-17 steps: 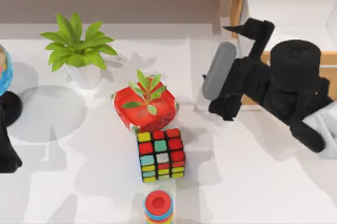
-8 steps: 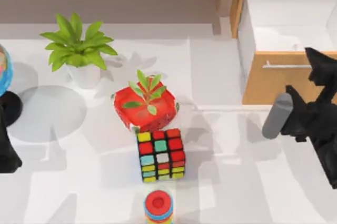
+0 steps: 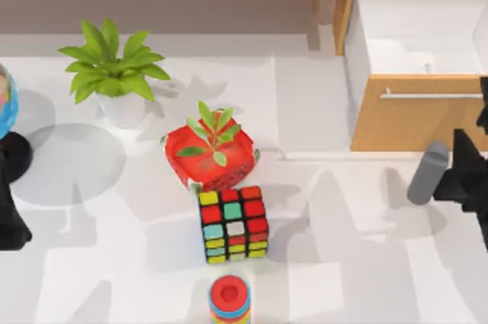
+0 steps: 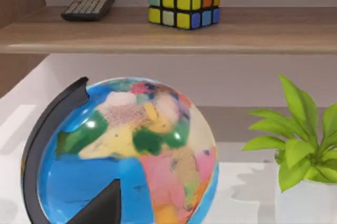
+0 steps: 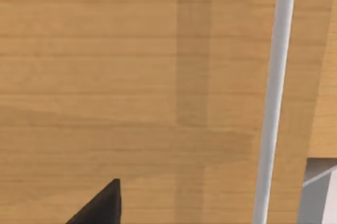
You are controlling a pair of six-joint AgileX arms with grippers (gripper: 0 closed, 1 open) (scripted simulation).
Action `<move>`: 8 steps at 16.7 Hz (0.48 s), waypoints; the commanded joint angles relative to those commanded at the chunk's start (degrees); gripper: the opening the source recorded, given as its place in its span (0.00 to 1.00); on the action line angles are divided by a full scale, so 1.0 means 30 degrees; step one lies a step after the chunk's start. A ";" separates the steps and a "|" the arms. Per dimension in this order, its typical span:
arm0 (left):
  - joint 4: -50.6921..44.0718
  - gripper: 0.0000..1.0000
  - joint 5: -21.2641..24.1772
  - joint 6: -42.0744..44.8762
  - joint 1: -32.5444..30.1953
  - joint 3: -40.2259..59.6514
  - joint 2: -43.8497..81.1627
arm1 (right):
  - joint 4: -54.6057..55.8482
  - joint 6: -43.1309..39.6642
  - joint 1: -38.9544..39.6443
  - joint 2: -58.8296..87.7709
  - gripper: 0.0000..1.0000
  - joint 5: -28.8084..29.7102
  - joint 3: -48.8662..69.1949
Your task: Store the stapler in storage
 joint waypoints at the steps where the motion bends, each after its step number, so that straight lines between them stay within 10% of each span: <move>1: 0.0000 1.00 0.0000 0.0000 0.0000 0.0000 0.0000 | 0.0000 0.0000 0.0000 0.0000 1.00 0.0000 0.0000; 8: 0.0000 1.00 0.0000 0.0000 0.0000 0.0000 0.0000 | -0.1342 -0.0008 -0.0666 0.0292 1.00 -0.0659 0.1646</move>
